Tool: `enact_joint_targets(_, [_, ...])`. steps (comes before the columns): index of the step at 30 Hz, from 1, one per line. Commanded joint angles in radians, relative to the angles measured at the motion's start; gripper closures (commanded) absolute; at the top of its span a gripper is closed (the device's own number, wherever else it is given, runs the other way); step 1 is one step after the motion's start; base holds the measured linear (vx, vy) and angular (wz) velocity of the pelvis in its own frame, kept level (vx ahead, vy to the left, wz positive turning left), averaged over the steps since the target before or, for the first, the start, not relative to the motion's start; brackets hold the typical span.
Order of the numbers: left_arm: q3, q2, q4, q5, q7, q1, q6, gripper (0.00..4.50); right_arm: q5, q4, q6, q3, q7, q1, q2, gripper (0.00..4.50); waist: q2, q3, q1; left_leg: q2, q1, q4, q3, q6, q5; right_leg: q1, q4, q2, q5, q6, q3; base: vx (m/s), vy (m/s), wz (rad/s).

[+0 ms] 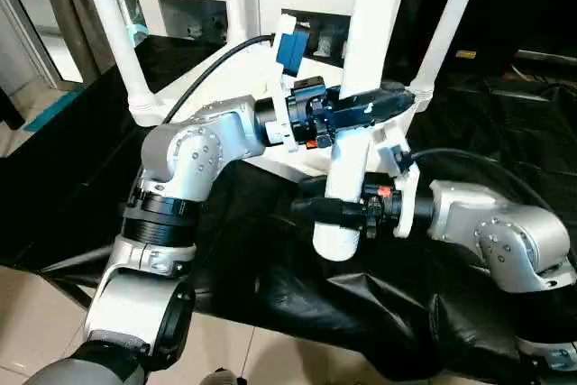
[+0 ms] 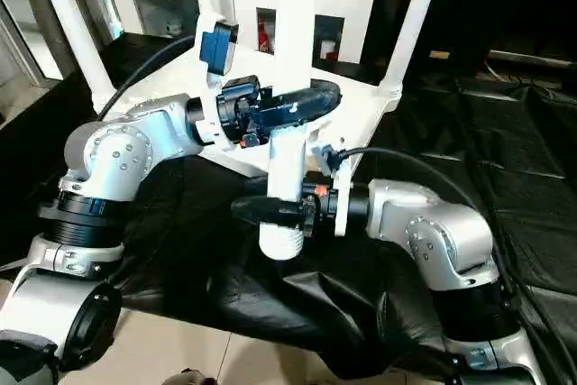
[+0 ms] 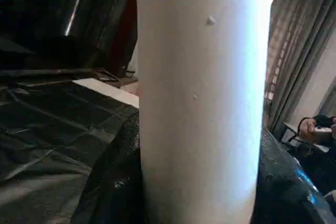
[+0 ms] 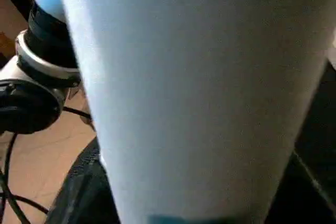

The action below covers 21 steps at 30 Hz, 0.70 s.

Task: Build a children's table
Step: Pick table leg

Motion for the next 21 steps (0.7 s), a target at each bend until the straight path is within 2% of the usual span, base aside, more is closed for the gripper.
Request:
enact_joint_targets(1, [0.03, -0.009, -0.012, -0.042, 0.003, -0.021, 0.008, 2.66, 0.018, -0.023, 0.016, 0.008, 0.001, 0.007, -0.002, 2.32, -0.014, -0.075, 0.004, 0.037, 0.016, -0.066, -0.013, 0.022, -0.145, 0.06, -0.076, -0.073, -0.298, -0.163, 0.052, 0.0, 0.0, 0.0])
enact_joint_targets(6, [0.051, -0.013, 0.013, -0.034, 0.051, -0.025, 0.005, 2.66, 0.014, -0.012, 0.013, -0.009, -0.035, -0.001, 0.025, 2.55, -0.015, -0.076, 0.005, 0.036, 0.016, -0.067, -0.014, 0.018, -0.138, 0.058, -0.075, -0.072, -0.293, -0.156, 0.052, 0.0, 0.0, 0.0])
enact_joint_targets(7, [0.056, -0.017, 0.02, -0.031, 0.067, -0.027, 0.006, 2.1, 0.01, -0.007, 0.01, -0.011, -0.044, -0.003, 0.031, 2.58, -0.015, -0.076, 0.004, 0.036, 0.015, -0.066, -0.014, 0.018, -0.132, 0.058, -0.074, -0.072, -0.286, -0.157, 0.052, 0.0, 0.0, 0.0])
enact_joint_targets(8, [0.064, -0.025, 0.029, -0.021, 0.099, -0.031, 0.002, 2.1, -0.003, 0.004, 0.0, -0.015, -0.071, -0.009, 0.045, 2.58, -0.016, -0.078, 0.005, 0.036, 0.016, -0.066, -0.014, 0.018, -0.129, 0.059, -0.074, -0.072, -0.28, -0.157, 0.052, 0.0, 0.0, 0.0])
enact_joint_targets(9, [0.072, -0.044, 0.049, 0.017, 0.177, -0.039, -0.019, 1.96, -0.029, 0.028, -0.018, -0.02, -0.121, -0.02, 0.071, 2.58, -0.015, -0.077, 0.004, 0.038, 0.015, -0.066, -0.014, 0.015, -0.122, 0.057, -0.071, -0.073, -0.262, -0.164, 0.053, 0.0, 0.0, 0.0])
enact_joint_targets(11, [0.074, -0.053, 0.06, 0.04, 0.218, -0.042, -0.031, 1.86, -0.04, 0.039, -0.024, -0.022, -0.143, -0.025, 0.081, 2.59, -0.017, -0.079, 0.002, 0.035, 0.014, -0.065, -0.014, 0.012, -0.125, 0.059, -0.073, -0.072, -0.257, -0.168, 0.051, 0.0, 0.0, 0.0])
enact_joint_targets(12, [0.069, -0.069, 0.09, 0.108, 0.331, -0.049, -0.056, 1.84, -0.068, 0.054, -0.041, -0.019, -0.189, -0.035, 0.106, 2.59, -0.018, -0.079, 0.003, 0.037, 0.015, -0.065, -0.014, 0.012, -0.119, 0.058, -0.07, -0.073, -0.248, -0.166, 0.052, 0.0, 0.0, 0.0])
enact_joint_targets(15, [0.061, -0.08, 0.109, 0.156, 0.412, -0.05, -0.078, 1.84, -0.097, 0.069, -0.059, -0.014, -0.23, -0.045, 0.124, 2.6, -0.02, -0.08, 0.003, 0.036, 0.014, -0.066, -0.014, 0.014, -0.109, 0.059, -0.071, -0.072, -0.238, -0.157, 0.053, 0.0, 0.0, 0.0])
enact_joint_targets(17, [0.078, -0.114, 0.136, 0.209, 0.566, -0.046, -0.097, 1.84, -0.158, 0.101, -0.094, 0.007, -0.299, -0.067, 0.151, 2.6, -0.018, -0.081, 0.001, 0.038, 0.013, -0.064, -0.015, 0.007, -0.099, 0.059, -0.066, -0.072, -0.215, -0.159, 0.053, 0.0, 0.0, 0.0])
enact_joint_targets(18, [0.073, -0.129, 0.146, 0.256, 0.648, -0.038, -0.118, 1.84, -0.187, 0.12, -0.106, 0.011, -0.345, -0.079, 0.179, 2.6, -0.021, -0.081, -0.001, 0.037, 0.012, -0.065, -0.015, 0.009, -0.098, 0.06, -0.068, -0.073, -0.209, -0.16, 0.053, 0.0, 0.0, 0.0])
enact_joint_targets(19, [0.07, -0.13, 0.147, 0.266, 0.661, -0.035, -0.123, 2.19, -0.193, 0.124, -0.11, 0.013, -0.353, -0.081, 0.185, 2.6, -0.022, -0.081, -0.001, 0.036, 0.013, -0.065, -0.015, 0.01, -0.097, 0.06, -0.068, -0.072, -0.214, -0.158, 0.053, 0.0, 0.0, 0.0])
enact_joint_targets(20, [0.067, -0.135, 0.149, 0.283, 0.683, -0.03, -0.132, 2.19, -0.206, 0.131, -0.12, 0.017, -0.368, -0.085, 0.195, 2.6, -0.023, -0.082, 0.001, 0.034, 0.011, -0.063, -0.014, 0.015, -0.087, 0.063, -0.068, -0.073, -0.214, -0.152, 0.053, 0.0, 0.0, 0.0])
enact_joint_targets(21, [0.064, -0.14, 0.144, 0.292, 0.696, -0.024, -0.134, 2.19, -0.214, 0.137, -0.126, 0.021, -0.383, -0.09, 0.204, 2.6, -0.019, -0.081, 0.001, 0.034, 0.011, -0.064, -0.014, 0.019, -0.084, 0.061, -0.068, -0.072, -0.212, -0.15, 0.053, 0.0, 0.0, 0.0])
